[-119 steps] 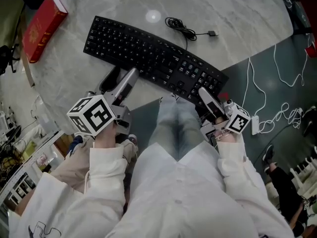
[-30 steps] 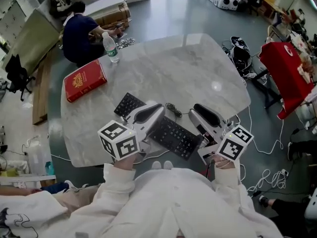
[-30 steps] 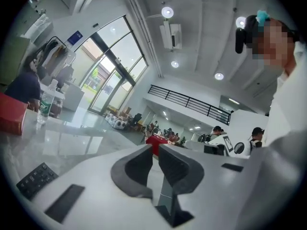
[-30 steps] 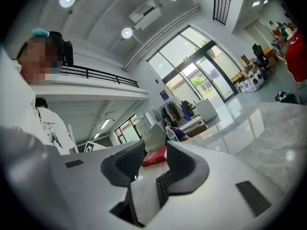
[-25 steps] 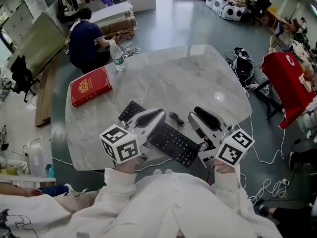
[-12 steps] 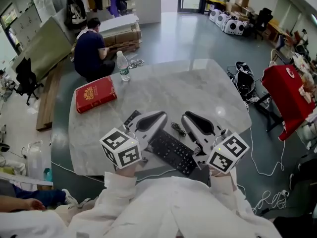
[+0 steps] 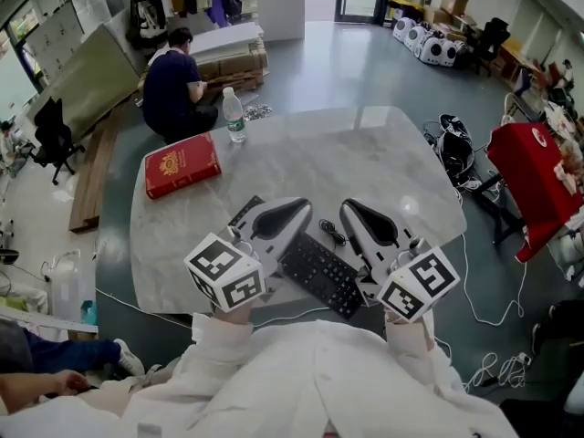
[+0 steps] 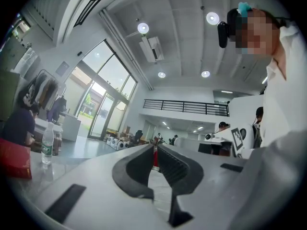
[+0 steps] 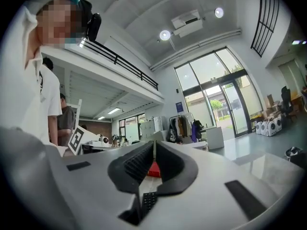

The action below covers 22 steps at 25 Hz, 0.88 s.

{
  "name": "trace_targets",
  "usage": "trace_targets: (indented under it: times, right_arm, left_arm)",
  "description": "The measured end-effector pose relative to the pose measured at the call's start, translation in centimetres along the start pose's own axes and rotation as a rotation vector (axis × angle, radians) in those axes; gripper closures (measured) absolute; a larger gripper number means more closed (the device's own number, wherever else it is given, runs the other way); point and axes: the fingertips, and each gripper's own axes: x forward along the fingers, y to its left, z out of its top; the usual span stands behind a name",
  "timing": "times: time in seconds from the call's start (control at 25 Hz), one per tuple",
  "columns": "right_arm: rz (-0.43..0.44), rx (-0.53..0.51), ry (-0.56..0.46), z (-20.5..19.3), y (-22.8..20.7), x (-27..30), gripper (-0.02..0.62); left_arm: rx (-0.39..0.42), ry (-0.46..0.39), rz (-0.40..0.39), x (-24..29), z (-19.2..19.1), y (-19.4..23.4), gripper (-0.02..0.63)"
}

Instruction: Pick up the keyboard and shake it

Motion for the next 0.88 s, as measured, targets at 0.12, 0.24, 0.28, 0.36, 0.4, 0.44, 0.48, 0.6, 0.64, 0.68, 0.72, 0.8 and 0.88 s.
trace_targets:
  times: [0.12,0.24,0.28,0.36,0.4,0.44,0.48,0.6,0.64,0.68,0.72,0.8,0.88]
  right_arm:
    - [-0.023,-0.017,0.003,-0.2,-0.1,-0.4,0.558]
    - [-0.026,-0.019,0.014,-0.5,0.0,-0.5,0.561]
    - [-0.022,-0.028,0.024,-0.5,0.1,-0.4,0.563]
    - [-0.007,-0.049,0.050,-0.7,0.4,-0.3,0.563]
    - [0.002,-0.057,0.062,-0.8,0.6,-0.1,0.563]
    - [0.011,-0.063,0.071,-0.9,0.8,0.0,0.563]
    - [0.018,-0.072,0.080,-1.0,0.9,0.1,0.563]
    - [0.020,-0.111,0.096,-1.2,1.2,0.1,0.563]
    - [0.016,-0.117,0.098,-1.2,1.2,0.1,0.563]
    - [0.012,-0.118,0.098,-1.3,1.3,0.0,0.564]
    - [0.009,-0.114,0.099,-1.4,1.3,0.0,0.564]
    - [0.008,-0.110,0.109,-1.7,1.5,-0.2,0.565]
    - [0.012,-0.116,0.122,-1.9,1.7,-0.2,0.565]
  left_arm:
    - [0.045,0.022,0.004,-0.2,-0.6,-0.6,0.573]
    - [0.092,0.058,-0.016,-0.1,-1.1,-1.5,0.573]
    - [0.104,0.068,-0.025,0.0,-1.1,-1.7,0.574]
    - [0.115,0.077,-0.034,0.2,-1.1,-1.9,0.574]
    - [0.115,0.077,-0.034,0.1,-1.0,-1.9,0.574]
    - [0.111,0.076,-0.035,0.1,-0.9,-1.9,0.572]
    - [0.106,0.074,-0.035,0.0,-0.8,-1.9,0.574]
    - [0.096,0.071,-0.033,-0.1,-0.8,-2.0,0.574]
    - [0.095,0.073,-0.031,-0.3,-0.9,-2.0,0.573]
    - [0.094,0.075,-0.030,-0.4,-0.9,-1.9,0.573]
    - [0.092,0.077,-0.029,-0.5,-1.0,-1.9,0.573]
    - [0.090,0.080,-0.029,-0.6,-1.1,-2.0,0.573]
    - [0.089,0.085,-0.027,-0.6,-1.1,-2.1,0.573]
